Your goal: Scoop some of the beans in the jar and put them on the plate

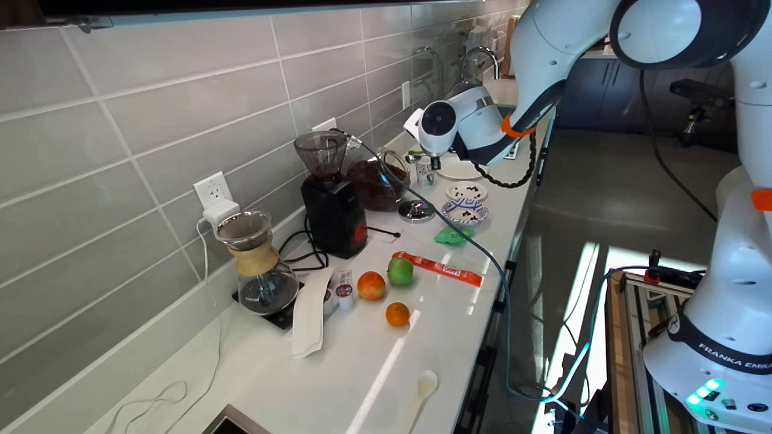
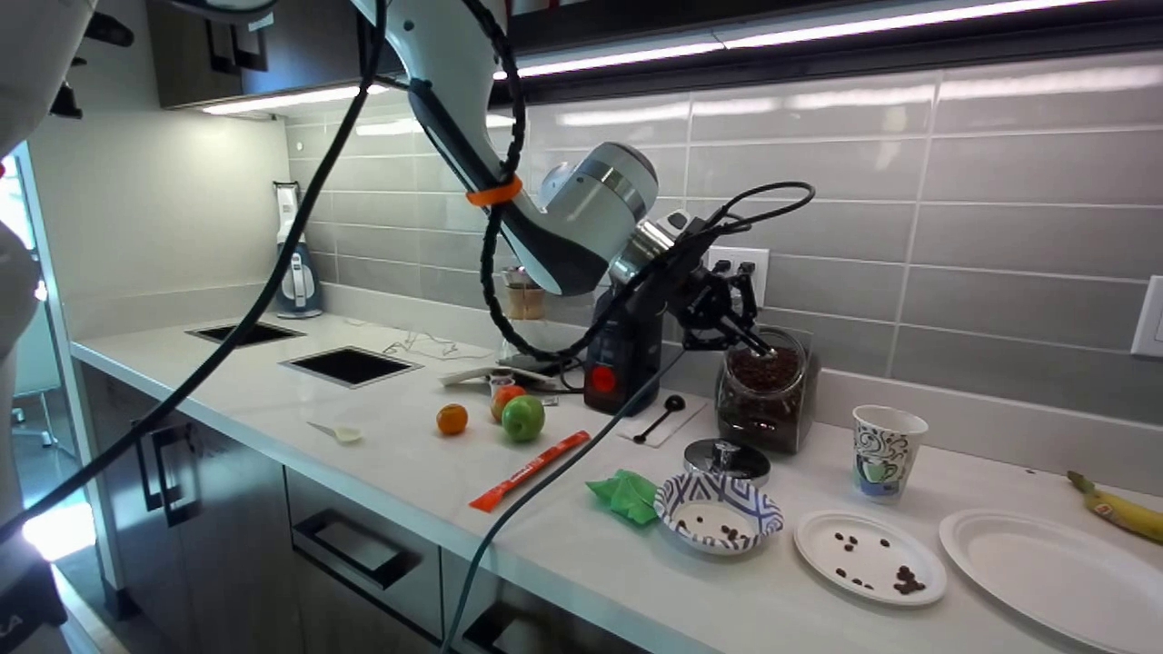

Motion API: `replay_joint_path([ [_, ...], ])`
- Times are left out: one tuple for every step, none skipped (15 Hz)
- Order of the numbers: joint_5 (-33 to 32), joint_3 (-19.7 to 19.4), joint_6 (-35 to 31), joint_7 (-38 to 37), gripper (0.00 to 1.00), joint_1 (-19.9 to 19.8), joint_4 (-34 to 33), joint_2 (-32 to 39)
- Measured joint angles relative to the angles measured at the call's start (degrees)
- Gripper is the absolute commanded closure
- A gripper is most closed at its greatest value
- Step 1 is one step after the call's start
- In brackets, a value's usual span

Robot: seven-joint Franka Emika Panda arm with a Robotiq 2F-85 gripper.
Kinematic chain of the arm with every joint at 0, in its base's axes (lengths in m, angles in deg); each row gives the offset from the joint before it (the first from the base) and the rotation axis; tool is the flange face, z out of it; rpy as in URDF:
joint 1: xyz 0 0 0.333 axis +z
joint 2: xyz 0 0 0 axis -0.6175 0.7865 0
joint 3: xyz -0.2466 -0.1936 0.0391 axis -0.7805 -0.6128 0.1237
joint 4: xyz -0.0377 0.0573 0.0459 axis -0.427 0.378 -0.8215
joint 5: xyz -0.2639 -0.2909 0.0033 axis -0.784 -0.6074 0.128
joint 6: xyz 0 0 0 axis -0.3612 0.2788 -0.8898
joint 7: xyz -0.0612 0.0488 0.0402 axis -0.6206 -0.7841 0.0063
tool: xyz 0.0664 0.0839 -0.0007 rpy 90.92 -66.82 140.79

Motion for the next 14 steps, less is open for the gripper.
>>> replay_joint_path([
  [-1.8, -0.2, 0.3, -1.3, 0.97, 0.5, -0.7, 1.0],
  [-2.6, -0.3, 0.5, -1.8, 0.97, 0.8, -1.3, 1.8],
  [-2.8, -0.4, 0.6, -1.9, 0.97, 0.9, -1.6, 2.2],
  [-2.8, -0.4, 0.7, -1.9, 0.99, 0.9, -1.8, 2.4],
  [-2.9, -0.5, 0.7, -1.9, 0.99, 0.9, -2.0, 2.5],
  [-3.3, 1.1, 1.3, -1.9, 0.99, -0.4, -2.1, 2.2],
  [-4.6, 3.9, 3.0, -2.6, 0.99, -2.5, -2.5, 1.8],
  [-6.7, 6.6, 5.0, -3.4, 0.99, -4.4, -3.1, 1.9],
  [-8.7, 9.3, 6.7, -3.9, 0.99, -6.4, -3.8, 2.1],
  [-10.5, 11.8, 8.1, -4.3, 0.99, -8.1, -4.4, 2.5],
  [-12.2, 14.0, 9.4, -4.7, 0.99, -9.7, -5.1, 2.9],
  [-13.7, 16.0, 10.5, -4.9, 0.99, -11.0, -5.8, 3.5],
  [-15.0, 17.8, 11.3, -5.0, 0.99, -12.2, -6.4, 4.0],
  [-16.5, 19.2, 11.8, -5.3, 0.99, -13.2, -7.0, 4.5],
])
